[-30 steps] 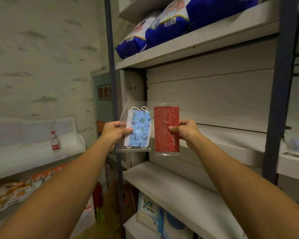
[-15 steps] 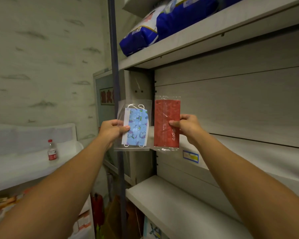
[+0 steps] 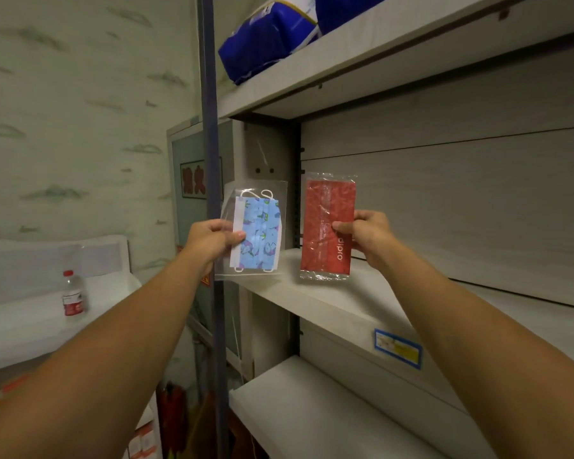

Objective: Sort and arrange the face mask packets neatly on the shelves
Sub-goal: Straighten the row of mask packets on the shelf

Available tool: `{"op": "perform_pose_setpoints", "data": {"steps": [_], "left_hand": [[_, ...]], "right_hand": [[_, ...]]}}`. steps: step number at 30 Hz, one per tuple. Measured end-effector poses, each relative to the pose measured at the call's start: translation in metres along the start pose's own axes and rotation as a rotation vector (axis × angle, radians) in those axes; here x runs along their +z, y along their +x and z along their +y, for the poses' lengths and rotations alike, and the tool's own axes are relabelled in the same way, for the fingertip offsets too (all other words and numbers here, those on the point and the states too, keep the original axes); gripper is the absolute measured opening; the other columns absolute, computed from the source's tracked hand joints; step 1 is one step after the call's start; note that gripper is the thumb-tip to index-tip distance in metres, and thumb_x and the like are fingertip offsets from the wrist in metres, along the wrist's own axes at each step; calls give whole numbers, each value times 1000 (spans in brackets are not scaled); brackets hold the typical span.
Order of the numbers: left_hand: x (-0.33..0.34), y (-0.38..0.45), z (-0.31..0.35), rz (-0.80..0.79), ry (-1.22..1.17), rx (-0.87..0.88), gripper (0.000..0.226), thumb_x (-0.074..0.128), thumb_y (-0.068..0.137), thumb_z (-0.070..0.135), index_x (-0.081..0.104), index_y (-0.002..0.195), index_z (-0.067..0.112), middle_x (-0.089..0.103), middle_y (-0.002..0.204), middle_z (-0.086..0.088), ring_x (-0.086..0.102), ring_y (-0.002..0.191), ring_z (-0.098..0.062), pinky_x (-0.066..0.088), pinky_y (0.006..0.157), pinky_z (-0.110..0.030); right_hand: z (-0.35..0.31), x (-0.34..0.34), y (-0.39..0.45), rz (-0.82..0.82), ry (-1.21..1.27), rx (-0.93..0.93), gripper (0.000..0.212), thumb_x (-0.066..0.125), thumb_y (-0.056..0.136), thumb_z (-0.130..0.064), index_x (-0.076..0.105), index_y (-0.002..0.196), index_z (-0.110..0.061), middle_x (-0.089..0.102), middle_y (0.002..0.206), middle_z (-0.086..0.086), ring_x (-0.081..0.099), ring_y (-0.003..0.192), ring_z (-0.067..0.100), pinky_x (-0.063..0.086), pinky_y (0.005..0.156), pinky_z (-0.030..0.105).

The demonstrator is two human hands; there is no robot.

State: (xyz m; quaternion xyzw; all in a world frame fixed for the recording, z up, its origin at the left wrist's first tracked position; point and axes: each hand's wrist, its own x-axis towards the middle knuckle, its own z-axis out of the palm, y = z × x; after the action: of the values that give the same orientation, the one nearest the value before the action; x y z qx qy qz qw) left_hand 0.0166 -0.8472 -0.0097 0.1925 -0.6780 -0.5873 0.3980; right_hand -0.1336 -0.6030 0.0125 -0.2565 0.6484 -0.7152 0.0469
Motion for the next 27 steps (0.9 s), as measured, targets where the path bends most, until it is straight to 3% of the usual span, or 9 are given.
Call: {"op": "perform_pose_setpoints", "data": {"steps": [4, 8, 14, 18, 21, 25, 27], "left_hand": [[5, 25, -10, -22, 8, -17, 21, 82, 80, 4, 70, 98, 5, 76, 96, -12, 76, 85, -29, 63, 77, -50], [14, 50, -20, -39, -28, 15, 17, 80, 81, 0, 70, 95, 3, 76, 93, -12, 76, 82, -26, 63, 70, -38], [24, 103, -38, -124, -82, 43, 16, 80, 80, -2, 71, 93, 3, 76, 92, -14, 76, 81, -25, 63, 73, -38], [28, 141, -47, -201, -105, 84, 16, 76, 82, -8, 67, 82, 6, 72, 81, -9, 72, 61, -12, 62, 61, -29], [29, 173, -53, -257, -116, 79, 15, 77, 82, -6, 68, 85, 7, 73, 86, -9, 73, 70, -16, 62, 66, -29], [34, 209, -63, -323, -138, 75, 14, 75, 83, -6, 67, 85, 6, 72, 89, -11, 72, 77, -22, 61, 72, -33], [38, 222, -69, -329, -146, 81, 14, 77, 82, -5, 68, 86, 6, 73, 90, -13, 72, 79, -25, 61, 76, -36]], "right_hand": [[9, 3, 20, 29, -14, -4, 16, 72, 86, 4, 65, 97, -5, 72, 90, 10, 70, 76, 22, 57, 69, 32], [18, 7, 39, 72, -42, -1, 16, 74, 86, 2, 65, 98, -6, 73, 92, 10, 71, 83, 24, 58, 75, 35], [26, 22, 69, 179, -70, -15, 17, 75, 84, 2, 64, 88, -10, 72, 86, 8, 70, 76, 21, 56, 69, 32], [33, 42, 91, 263, -80, -27, 18, 76, 83, 3, 65, 93, -7, 72, 90, 11, 69, 74, 20, 57, 71, 33], [36, 61, 102, 311, -100, -29, 16, 75, 85, 2, 65, 90, -9, 72, 94, 11, 69, 81, 22, 58, 83, 38], [44, 79, 116, 389, -120, -14, 23, 77, 83, 2, 68, 104, -1, 74, 106, 18, 72, 96, 32, 57, 93, 46], [50, 83, 120, 429, -124, 1, 22, 77, 82, 3, 68, 102, -1, 74, 106, 19, 71, 99, 34, 56, 95, 49]]}}
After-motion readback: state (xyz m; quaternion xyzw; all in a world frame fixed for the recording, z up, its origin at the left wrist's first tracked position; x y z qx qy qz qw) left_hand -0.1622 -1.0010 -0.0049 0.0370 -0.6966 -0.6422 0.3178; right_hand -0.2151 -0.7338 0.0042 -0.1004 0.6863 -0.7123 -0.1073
